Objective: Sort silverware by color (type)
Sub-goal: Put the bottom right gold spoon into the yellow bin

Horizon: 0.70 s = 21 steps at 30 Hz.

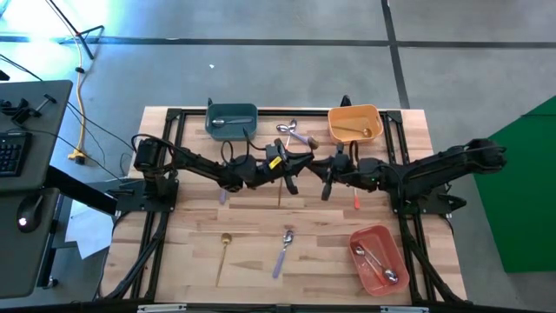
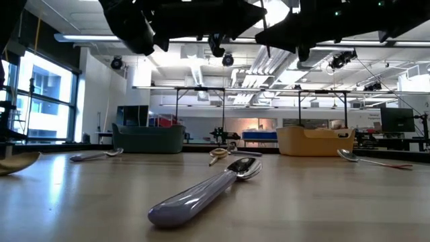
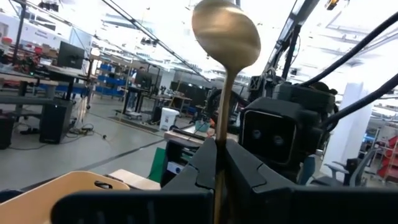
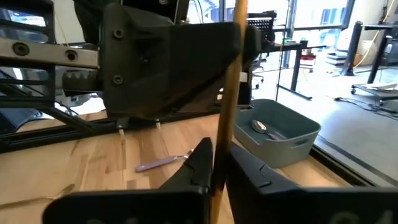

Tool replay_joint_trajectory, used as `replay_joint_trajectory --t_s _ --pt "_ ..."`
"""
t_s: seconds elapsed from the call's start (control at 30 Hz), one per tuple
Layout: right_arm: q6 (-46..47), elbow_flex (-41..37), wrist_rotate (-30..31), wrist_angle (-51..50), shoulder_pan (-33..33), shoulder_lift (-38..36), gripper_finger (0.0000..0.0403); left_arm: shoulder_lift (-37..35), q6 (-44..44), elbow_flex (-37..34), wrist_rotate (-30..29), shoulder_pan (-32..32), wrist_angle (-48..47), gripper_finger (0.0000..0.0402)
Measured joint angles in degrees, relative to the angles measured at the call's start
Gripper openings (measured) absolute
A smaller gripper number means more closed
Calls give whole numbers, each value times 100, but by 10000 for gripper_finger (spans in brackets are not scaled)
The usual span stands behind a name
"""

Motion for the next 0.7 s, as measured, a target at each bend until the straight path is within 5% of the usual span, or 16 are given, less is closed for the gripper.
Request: replay_joint_trajectory --t_s 0.43,0.7 --pt "-182 0 252 -1407 -294 -703 4 -133 -51 -505 336 76 -800 130" --pt "-140 2 830 -3552 -1419 -1679 3 -155 41 -1175 345 131 -74 149"
